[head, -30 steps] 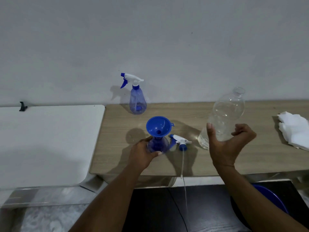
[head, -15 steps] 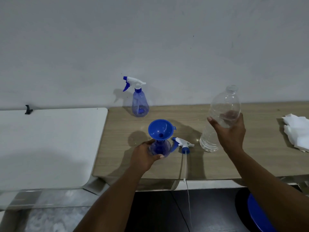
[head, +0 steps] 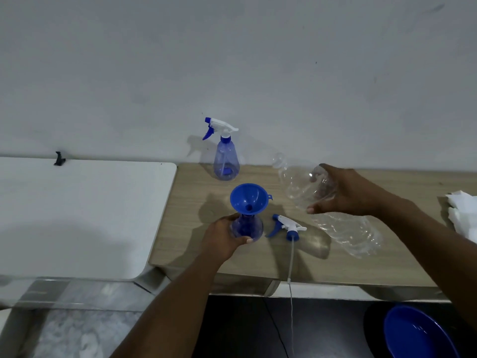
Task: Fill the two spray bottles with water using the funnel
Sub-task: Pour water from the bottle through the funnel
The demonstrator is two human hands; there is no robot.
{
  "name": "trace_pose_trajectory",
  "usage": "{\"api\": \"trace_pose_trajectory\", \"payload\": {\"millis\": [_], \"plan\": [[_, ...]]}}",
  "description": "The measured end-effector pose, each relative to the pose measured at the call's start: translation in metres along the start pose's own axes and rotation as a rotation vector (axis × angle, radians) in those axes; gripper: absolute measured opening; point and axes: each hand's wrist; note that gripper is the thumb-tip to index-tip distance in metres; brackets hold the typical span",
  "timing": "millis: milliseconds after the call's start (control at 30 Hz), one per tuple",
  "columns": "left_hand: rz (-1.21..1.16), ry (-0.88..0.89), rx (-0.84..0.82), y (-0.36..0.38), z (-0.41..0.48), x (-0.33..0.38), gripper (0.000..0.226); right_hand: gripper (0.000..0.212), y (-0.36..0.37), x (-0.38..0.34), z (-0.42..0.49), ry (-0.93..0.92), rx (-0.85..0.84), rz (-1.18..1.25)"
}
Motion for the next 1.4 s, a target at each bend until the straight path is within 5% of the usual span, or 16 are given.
{"api": "trace_pose_trajectory", "payload": {"millis": [700, 1400], "plan": [[-0.008, -0.027, 0.01, 0.001, 0.0, 0.001, 0.076, 0.101, 0.001, -0.024, 0.013, 0.062, -0.218, -0.443], [0.018, -0.02, 0.025, 0.001, 0.0, 0.004, 0.077, 0.094, -0.004, -0.034, 0.013, 0.037, -0.253, -0.621]]}}
Point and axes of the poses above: each hand's wrist, its own z-axis towards the middle knuckle, its own y-axis out of the palm, x = y × z, and after that the axes turned 3 degrees about -x, right-handed
